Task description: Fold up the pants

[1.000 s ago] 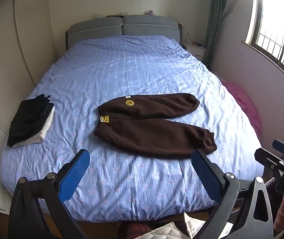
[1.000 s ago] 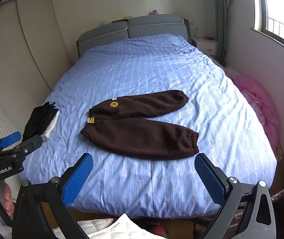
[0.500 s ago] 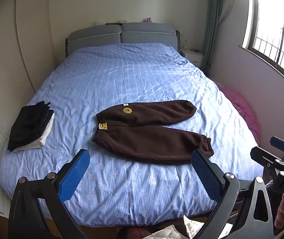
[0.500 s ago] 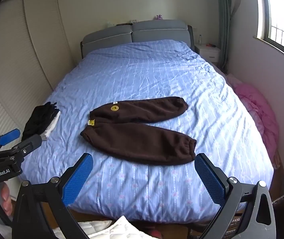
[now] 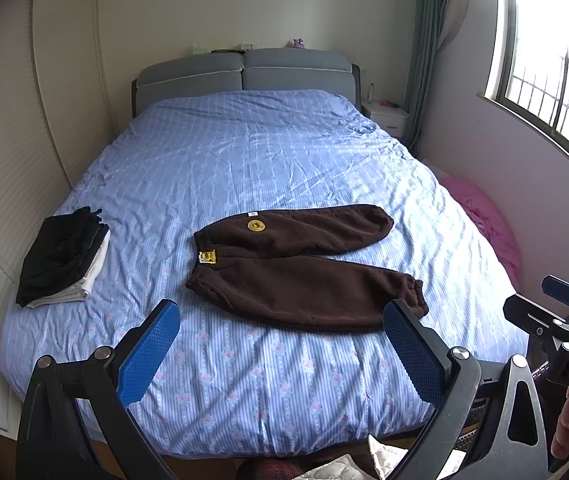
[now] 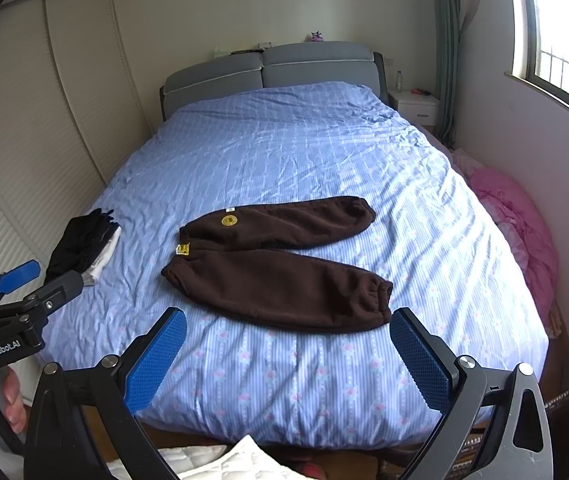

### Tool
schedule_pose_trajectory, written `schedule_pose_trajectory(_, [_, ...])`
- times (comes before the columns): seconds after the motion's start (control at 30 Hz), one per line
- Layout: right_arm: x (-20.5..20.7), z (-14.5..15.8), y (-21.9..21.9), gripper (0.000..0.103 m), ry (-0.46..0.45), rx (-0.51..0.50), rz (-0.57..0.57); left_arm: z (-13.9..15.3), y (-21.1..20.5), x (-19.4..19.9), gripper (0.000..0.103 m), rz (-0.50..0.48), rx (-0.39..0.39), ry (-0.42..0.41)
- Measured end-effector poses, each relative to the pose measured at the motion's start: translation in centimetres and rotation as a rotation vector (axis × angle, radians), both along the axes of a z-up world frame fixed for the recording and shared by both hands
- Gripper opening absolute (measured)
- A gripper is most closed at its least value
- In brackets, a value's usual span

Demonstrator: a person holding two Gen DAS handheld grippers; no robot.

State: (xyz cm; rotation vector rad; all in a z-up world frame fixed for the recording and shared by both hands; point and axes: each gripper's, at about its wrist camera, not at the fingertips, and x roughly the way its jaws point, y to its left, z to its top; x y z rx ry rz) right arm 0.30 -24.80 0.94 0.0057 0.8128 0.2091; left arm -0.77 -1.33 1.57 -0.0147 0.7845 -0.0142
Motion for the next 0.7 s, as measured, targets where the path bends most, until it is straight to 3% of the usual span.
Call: schedule_pose_trajectory(0.7, [-0.07, 0.04, -0.21, 0.103, -0.003, 0.005, -0.005, 0.28, 0.29, -0.60, 0.103, 0.017, 0.003, -0.028])
